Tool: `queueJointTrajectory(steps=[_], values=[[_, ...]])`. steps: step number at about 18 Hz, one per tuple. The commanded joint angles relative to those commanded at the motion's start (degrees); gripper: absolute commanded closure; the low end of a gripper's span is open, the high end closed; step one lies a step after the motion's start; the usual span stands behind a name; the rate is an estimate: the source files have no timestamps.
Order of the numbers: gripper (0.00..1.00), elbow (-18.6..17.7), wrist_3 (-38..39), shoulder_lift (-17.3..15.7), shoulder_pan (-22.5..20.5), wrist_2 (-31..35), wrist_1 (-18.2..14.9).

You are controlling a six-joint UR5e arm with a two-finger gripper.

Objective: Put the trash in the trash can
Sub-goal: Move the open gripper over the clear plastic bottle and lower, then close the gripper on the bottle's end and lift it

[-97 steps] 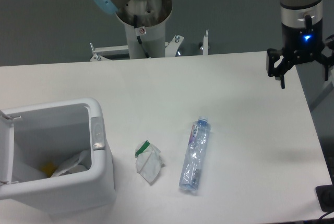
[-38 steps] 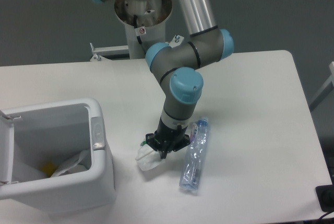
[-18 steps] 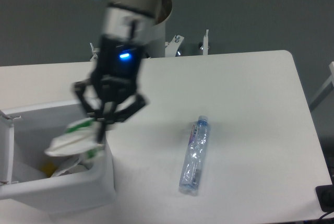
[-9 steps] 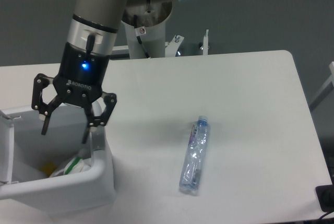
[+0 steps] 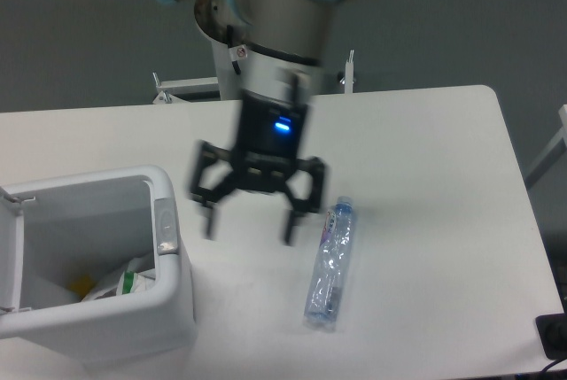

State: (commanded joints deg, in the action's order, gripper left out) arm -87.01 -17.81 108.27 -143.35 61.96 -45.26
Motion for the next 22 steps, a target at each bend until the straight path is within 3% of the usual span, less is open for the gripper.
queueJointTrajectory(steps=[3, 5, 9, 22], values=[[0.0, -2.3, -9.8, 4.6, -0.1, 8.9, 0.0], [0.0, -4.6, -13.7, 7.2, 0.2, 9.8, 0.8], [0.0, -4.2, -14.0, 12.3, 0.2, 9.8, 0.9], [0.0, -4.1, -14.3, 17.6, 1.5, 13.6, 1.9]])
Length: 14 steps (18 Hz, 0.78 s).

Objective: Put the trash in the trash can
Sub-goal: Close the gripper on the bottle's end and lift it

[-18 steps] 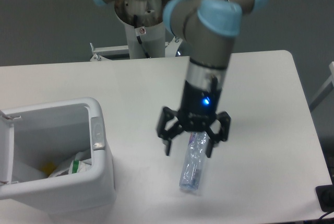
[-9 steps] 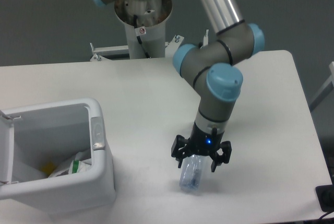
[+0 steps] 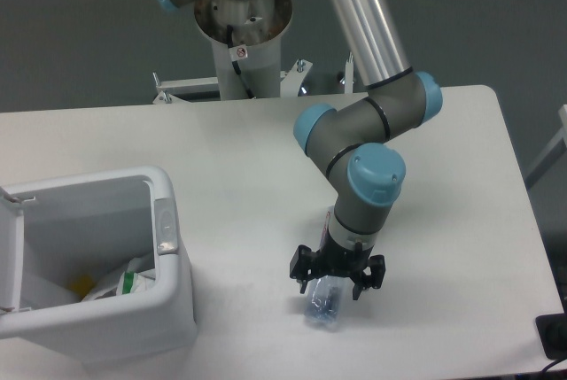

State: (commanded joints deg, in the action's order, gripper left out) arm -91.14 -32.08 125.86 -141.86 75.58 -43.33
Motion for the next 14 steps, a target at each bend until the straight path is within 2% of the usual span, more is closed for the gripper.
queueJointTrajectory(steps=[4, 5, 7, 9, 10, 14], values=[[0.0, -0.3, 0.1, 0.2, 0.1, 0.1, 0.0], [0.04, -0.1, 0.0, 0.2, 0.1, 0.1, 0.0], [0.26, 0.0, 0.1, 0.1, 0.1, 0.1, -0.1], [0.39, -0.2, 0.0, -0.2, 0.1, 1.4, -0.1], [0.49, -0.2, 0.0, -0.3, 0.1, 1.5, -0.1], [0.5, -0.4, 0.1, -0.4, 0.1, 1.5, 0.0]])
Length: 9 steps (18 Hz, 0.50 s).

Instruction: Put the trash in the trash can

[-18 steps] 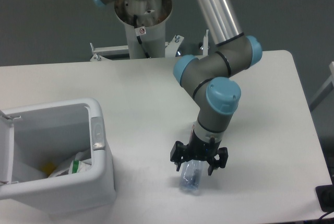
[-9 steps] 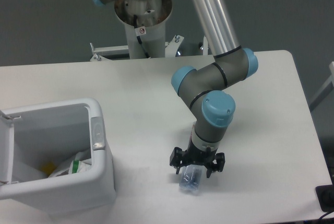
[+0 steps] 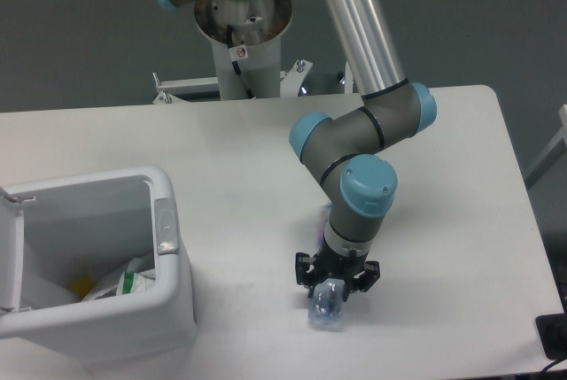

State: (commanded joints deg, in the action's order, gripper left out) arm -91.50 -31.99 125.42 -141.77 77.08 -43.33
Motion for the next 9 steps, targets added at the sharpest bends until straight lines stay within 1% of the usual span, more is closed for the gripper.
queueJointTrajectory(steps=[3, 5, 6, 7, 9], values=[[0.49, 0.7, -0.1, -0.8, 0.0, -0.1, 0.1], [0.49, 1.8, 0.1, -3.2, -0.2, -0.4, 1.3], [0.48, 2.5, 0.6, -4.9, -0.6, -1.0, 1.9], [0.48, 4.4, 1.7, -7.2, -1.2, -4.8, 2.1], [0.48, 7.1, 6.1, -9.8, -2.8, -11.3, 2.4]])
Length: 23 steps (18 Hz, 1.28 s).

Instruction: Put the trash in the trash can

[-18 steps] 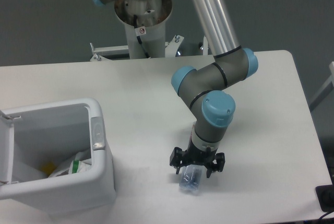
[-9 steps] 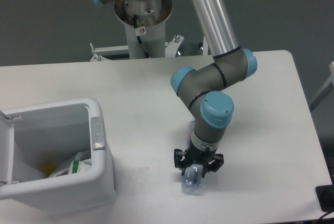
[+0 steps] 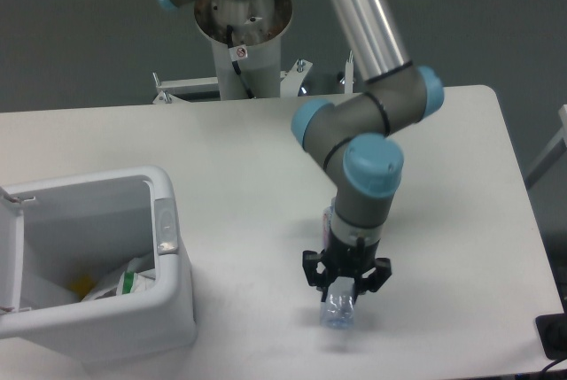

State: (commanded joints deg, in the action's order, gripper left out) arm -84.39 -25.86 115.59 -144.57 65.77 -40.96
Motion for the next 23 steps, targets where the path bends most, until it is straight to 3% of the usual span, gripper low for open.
queueJointTrajectory(steps=[5, 10, 15, 21, 23], values=[[0.48, 12.3, 14.8, -1.5, 1.8, -3.4, 2.1], [0.48, 13.4, 19.6, -5.5, 5.8, -3.5, 2.2], [0.48, 13.8, 21.4, -8.1, 13.7, -3.3, 2.2], [0.45, 12.3, 21.4, -7.0, 22.4, -3.3, 2.2], [0.39, 12.0, 21.1, -5.9, 23.1, -3.3, 2.2]])
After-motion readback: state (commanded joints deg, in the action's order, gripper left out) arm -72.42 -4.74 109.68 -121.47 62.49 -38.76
